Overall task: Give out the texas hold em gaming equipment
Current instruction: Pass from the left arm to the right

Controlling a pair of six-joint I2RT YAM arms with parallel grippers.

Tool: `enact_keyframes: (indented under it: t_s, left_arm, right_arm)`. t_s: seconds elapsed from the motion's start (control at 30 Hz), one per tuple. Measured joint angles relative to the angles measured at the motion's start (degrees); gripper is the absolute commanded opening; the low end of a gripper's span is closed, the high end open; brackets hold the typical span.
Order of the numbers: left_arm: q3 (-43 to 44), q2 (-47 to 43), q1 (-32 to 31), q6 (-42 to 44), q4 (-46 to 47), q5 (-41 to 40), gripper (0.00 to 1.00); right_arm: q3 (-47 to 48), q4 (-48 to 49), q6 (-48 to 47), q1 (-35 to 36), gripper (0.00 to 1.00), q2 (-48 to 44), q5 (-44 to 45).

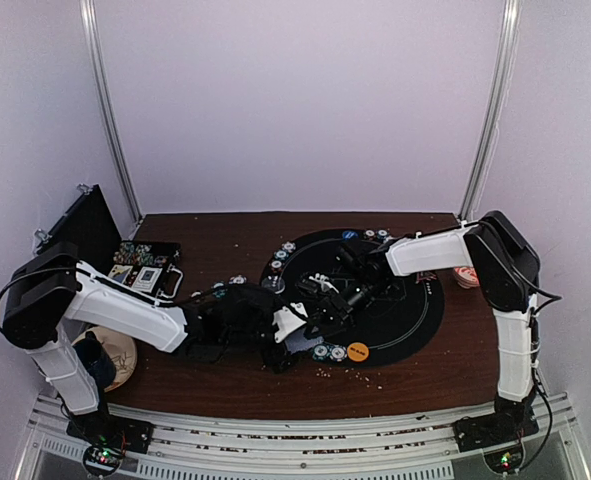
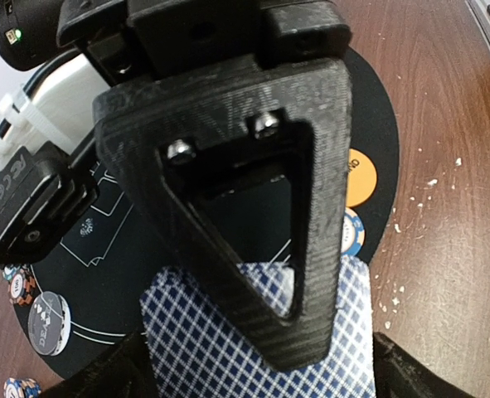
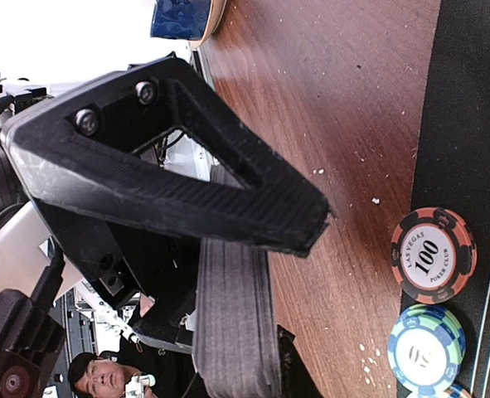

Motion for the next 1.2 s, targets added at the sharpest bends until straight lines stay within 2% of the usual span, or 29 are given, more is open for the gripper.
enact_keyframes:
  t_s: [0.2, 0.47, 0.83, 0.93, 1.07, 1.2]
  left_arm:
    - [0.74, 0.55, 0.0, 0.35, -0.31, 0.02, 0.93]
    - [0.74, 0.68, 0.0, 0.92, -0.98, -0.22, 0.83]
    - [0.98, 1.68, 0.0, 1.33, -1.22, -0.59, 0.85]
    - [1.27, 2.16, 0.0, 1.44, -1.46, -0.59, 0.8]
    - [1.6, 2.36, 0.0, 1.53, -1.7, -0.59, 0.65]
    - [1.7, 2.36, 0.0, 1.22, -1.68, -0.59, 0.59]
  right_arm:
    - [0.0, 0.79, 1.03, -0.2, 0.0, 0.04, -0.37]
    - [-0.15, 1.18, 1.81, -1.09, 0.0, 1.03, -1.09]
    - [-0.79, 1.68, 2.89, -1.18, 0.0, 1.09, -1.44]
    - [-0.79, 1.66, 2.89, -1.18, 0.0, 1.09, -1.46]
    - [-0.79, 1.68, 2.89, -1.18, 0.0, 1.09, -1.44]
    - [-0.9, 1.84, 2.93, -1.18, 0.0, 1.11, -0.59]
